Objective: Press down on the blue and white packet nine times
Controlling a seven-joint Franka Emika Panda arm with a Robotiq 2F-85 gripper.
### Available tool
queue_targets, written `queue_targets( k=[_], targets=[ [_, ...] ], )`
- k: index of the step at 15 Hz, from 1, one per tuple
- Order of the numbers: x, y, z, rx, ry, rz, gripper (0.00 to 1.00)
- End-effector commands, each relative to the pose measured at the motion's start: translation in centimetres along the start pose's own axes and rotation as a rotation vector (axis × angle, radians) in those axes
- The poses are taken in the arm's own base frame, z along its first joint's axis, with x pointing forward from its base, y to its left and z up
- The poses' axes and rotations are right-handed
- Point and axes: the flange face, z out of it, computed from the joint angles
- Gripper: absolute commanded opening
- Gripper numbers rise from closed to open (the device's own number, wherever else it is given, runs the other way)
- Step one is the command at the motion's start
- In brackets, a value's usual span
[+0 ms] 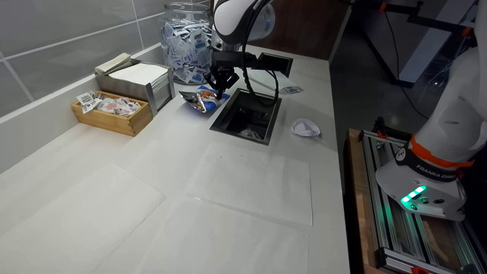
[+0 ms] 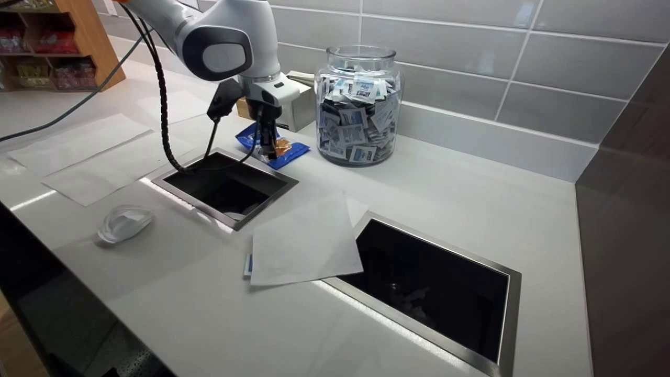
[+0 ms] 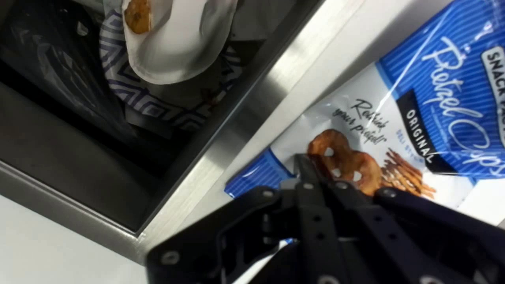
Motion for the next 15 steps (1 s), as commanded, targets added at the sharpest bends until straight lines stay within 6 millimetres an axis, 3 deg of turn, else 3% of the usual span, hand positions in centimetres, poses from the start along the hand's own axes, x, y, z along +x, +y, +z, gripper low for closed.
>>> queue_targets(
  k=[1, 7, 15],
  targets=[
    [0.6, 0.5, 0.8, 0.006, -0.02, 0.015, 0.0],
    [0.4, 0.4, -1.3, 0.017, -0.001, 0.018, 0.0],
    [-1.3, -0.4, -7.4, 0.03, 0.075, -0.005, 0.0]
  ],
)
